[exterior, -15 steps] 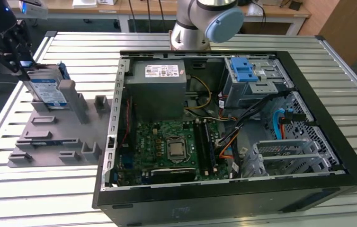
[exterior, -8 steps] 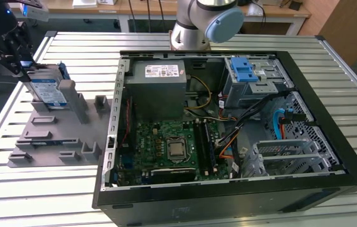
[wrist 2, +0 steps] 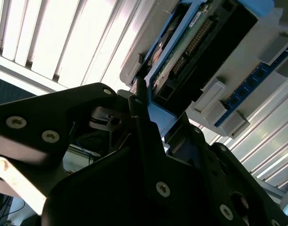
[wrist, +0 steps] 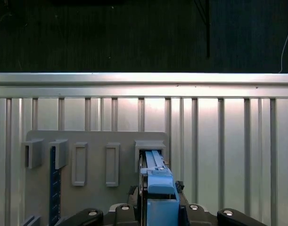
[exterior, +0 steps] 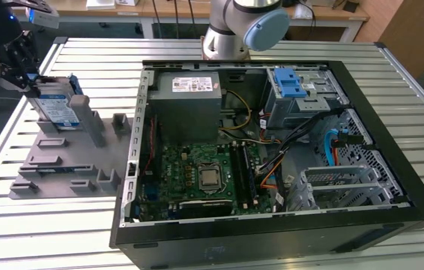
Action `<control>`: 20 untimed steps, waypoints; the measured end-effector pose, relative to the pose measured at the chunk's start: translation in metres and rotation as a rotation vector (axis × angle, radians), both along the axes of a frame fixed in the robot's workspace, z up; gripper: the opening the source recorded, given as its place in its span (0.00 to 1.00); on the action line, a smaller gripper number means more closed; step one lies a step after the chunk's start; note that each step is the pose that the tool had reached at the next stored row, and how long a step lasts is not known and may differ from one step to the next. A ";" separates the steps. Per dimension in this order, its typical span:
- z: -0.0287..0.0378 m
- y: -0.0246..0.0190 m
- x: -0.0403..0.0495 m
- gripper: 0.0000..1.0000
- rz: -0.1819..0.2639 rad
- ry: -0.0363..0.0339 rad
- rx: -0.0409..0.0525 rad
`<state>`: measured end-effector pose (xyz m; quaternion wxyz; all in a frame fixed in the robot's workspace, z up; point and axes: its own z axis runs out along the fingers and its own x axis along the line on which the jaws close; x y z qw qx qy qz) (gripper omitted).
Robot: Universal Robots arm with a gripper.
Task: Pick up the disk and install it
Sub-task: 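Pick up the disk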
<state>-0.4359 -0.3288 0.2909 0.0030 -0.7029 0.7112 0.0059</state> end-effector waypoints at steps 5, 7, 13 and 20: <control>-0.0004 0.0000 0.0000 0.38 0.000 -0.0001 0.0000; -0.0004 0.0000 0.0000 0.38 0.000 0.0000 0.0000; -0.0005 0.0000 0.0000 0.46 0.000 -0.0006 0.0001; -0.0005 0.0000 -0.0003 0.46 0.000 -0.0006 0.0000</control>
